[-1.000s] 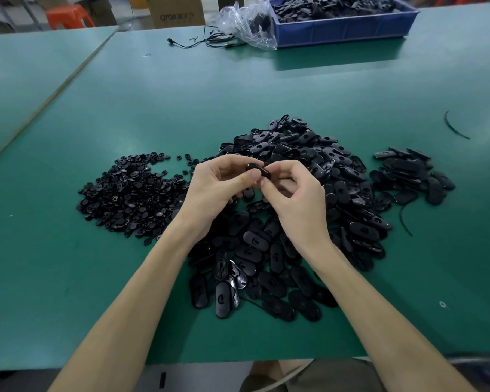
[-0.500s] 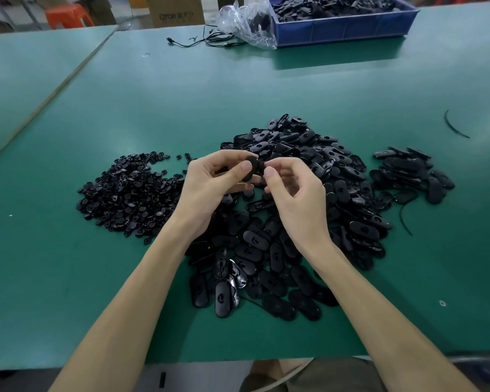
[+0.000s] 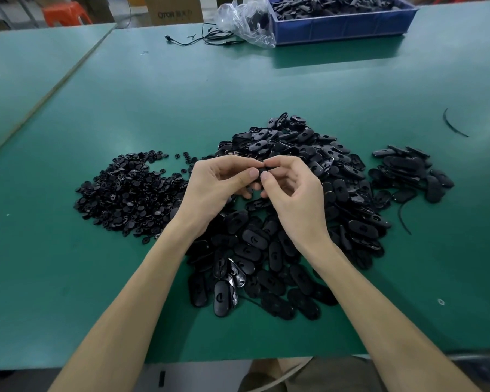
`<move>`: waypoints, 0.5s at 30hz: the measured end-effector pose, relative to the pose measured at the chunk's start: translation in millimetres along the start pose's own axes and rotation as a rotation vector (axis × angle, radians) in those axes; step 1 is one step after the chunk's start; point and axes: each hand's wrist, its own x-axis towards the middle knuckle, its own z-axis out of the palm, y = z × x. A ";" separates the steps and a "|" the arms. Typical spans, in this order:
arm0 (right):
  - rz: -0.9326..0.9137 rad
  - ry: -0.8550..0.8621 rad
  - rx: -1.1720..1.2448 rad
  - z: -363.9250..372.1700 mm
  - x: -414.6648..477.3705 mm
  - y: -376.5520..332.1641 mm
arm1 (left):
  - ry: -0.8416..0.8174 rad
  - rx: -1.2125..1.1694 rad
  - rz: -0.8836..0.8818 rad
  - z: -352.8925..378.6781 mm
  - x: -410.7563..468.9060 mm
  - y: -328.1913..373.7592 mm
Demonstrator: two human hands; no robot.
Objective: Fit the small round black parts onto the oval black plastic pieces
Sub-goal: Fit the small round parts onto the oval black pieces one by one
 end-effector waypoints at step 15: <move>-0.013 0.048 0.003 0.0 -1.2 -1.0 | -0.080 -0.154 -0.119 -2.7 -1.6 0.9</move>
